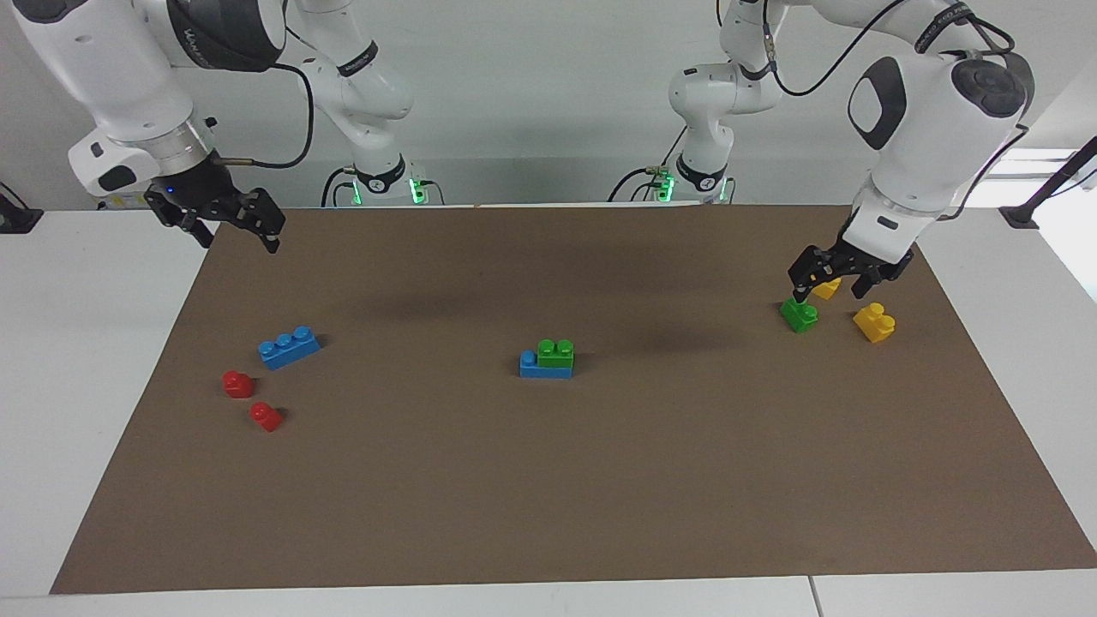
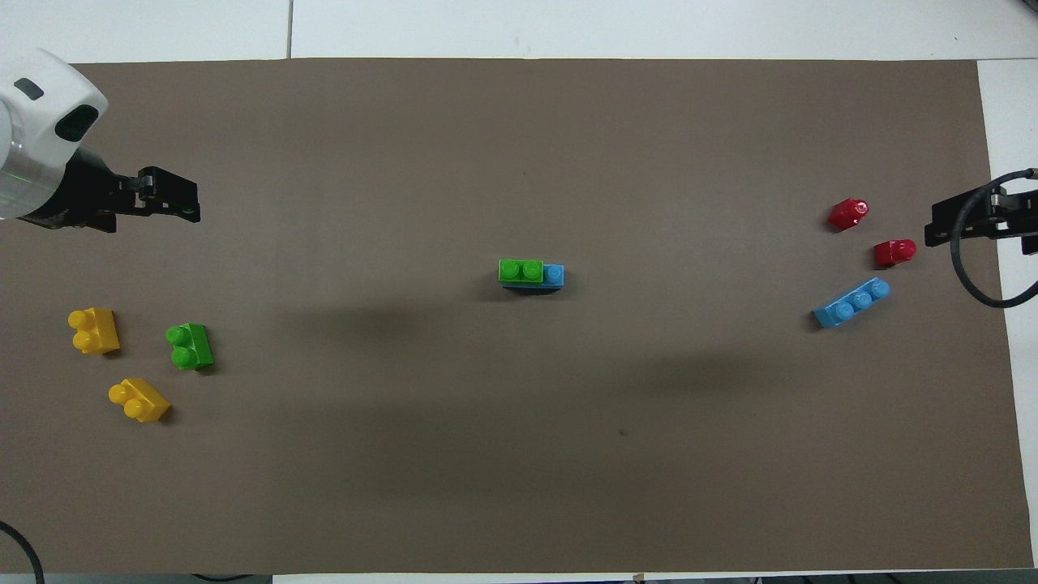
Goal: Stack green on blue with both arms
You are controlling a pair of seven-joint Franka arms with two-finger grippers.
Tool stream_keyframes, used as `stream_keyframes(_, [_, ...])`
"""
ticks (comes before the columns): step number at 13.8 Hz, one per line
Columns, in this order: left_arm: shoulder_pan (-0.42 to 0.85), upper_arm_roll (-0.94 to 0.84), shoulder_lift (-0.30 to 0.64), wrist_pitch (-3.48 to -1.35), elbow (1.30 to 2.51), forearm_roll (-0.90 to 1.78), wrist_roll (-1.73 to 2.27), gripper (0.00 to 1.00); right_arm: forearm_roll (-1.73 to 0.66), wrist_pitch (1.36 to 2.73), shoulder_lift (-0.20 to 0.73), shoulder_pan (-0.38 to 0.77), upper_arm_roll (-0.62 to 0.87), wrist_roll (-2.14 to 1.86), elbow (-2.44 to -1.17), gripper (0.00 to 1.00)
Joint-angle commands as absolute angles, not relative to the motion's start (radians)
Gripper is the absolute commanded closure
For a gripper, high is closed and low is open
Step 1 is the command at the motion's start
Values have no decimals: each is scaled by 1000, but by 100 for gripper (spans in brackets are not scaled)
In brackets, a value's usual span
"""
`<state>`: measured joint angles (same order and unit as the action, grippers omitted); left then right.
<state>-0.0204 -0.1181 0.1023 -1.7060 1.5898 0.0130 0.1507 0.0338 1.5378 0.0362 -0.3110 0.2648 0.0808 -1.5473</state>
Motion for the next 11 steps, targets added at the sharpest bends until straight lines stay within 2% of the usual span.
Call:
stream_keyframes(1, [-23,-120,51,-1664,1612,32,189,0,52,1539,12,-325,272,31,-1574,0])
stream_keyframes(11, [-28,-121,-9,-1614,1606,-18,123,0,55,1549,12,-324,273,26,-1571,0])
